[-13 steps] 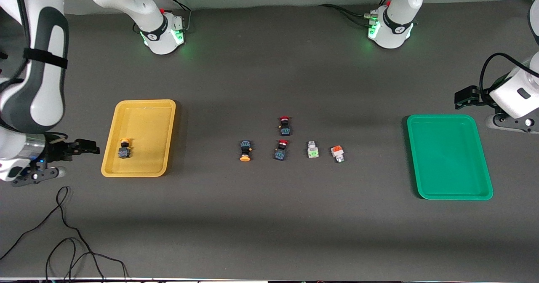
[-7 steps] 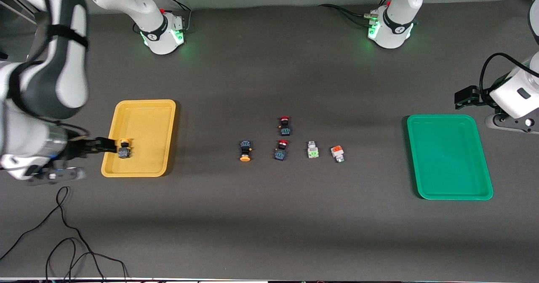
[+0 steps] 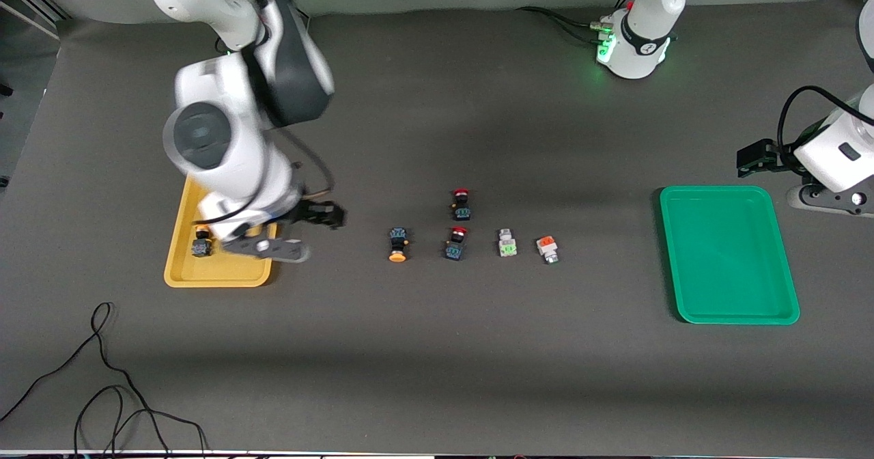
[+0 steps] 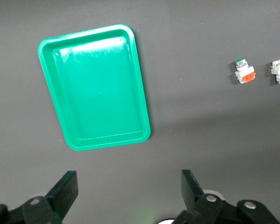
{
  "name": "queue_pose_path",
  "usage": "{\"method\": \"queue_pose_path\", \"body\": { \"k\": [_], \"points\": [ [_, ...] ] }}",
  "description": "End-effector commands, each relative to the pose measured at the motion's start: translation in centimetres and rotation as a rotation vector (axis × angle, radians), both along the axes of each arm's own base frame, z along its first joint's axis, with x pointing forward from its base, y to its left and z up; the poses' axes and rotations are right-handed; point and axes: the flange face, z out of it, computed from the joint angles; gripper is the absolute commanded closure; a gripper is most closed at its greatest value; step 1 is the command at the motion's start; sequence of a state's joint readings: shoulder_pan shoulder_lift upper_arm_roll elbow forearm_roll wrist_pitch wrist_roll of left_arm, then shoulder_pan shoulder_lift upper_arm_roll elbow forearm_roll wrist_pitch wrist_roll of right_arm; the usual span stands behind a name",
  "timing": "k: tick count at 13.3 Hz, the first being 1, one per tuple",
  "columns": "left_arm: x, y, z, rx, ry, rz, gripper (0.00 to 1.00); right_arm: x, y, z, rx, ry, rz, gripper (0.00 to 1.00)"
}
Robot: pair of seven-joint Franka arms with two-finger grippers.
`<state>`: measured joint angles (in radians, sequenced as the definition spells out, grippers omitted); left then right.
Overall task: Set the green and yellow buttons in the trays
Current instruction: 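Grasp another yellow button with the right gripper while the left gripper grasps a green button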
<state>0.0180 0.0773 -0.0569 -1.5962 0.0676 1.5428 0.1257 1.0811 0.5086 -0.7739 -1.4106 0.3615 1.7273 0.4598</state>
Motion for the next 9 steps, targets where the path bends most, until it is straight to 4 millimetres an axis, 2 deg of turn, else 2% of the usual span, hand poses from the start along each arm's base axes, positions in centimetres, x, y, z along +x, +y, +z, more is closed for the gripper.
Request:
{"method": "queue_pose_path", "body": {
  "k": [1, 2, 3, 4, 5, 7, 8, 9],
  "points": [
    [0.2, -1.3, 0.5, 0.001, -0.016, 0.059, 0.02, 0.1, 3.7, -2.5, 0.027, -0.033, -0.019, 0.0],
    [0.3, -2.2, 0.3, -0.001, -0.018, 0.083, 0.02, -0.1, 5.0, -4.7, 0.024, -0.033, 0.002, 0.0],
    [0.4, -4.1, 0.3, -0.036, -0.017, 0.101, 0.01, -0.2, 5.7, -7.1, 0.022, -0.039, 0.022, 0.0],
    [1.0, -4.8, -0.2, -0.065, -0.007, 0.132, 0.01, -0.1, 5.4, -9.2, 0.022, -0.046, 0.028, 0.0],
    [1.4, -6.6, -1.0, -0.087, 0.009, 0.137, 0.01, -0.4, 5.5, -12.1, 0.029, -0.05, 0.07, 0.0],
    [2.3, -9.7, -3.2, -0.1, -0.002, 0.124, 0.01, -0.8, 4.0, -17.7, 0.05, -0.075, 0.087, 0.0],
    [2.9, -10.9, -4.9, -0.094, 0.007, 0.159, 0.01, -1.5, 4.4, -20.9, 0.062, -0.08, 0.1, 0.0],
    [3.4, -12.8, -6.6, -0.09, 0.008, 0.179, 0.01, -1.6, 4.6, -23.1, 0.054, -0.092, 0.099, 0.0]
  ]
}}
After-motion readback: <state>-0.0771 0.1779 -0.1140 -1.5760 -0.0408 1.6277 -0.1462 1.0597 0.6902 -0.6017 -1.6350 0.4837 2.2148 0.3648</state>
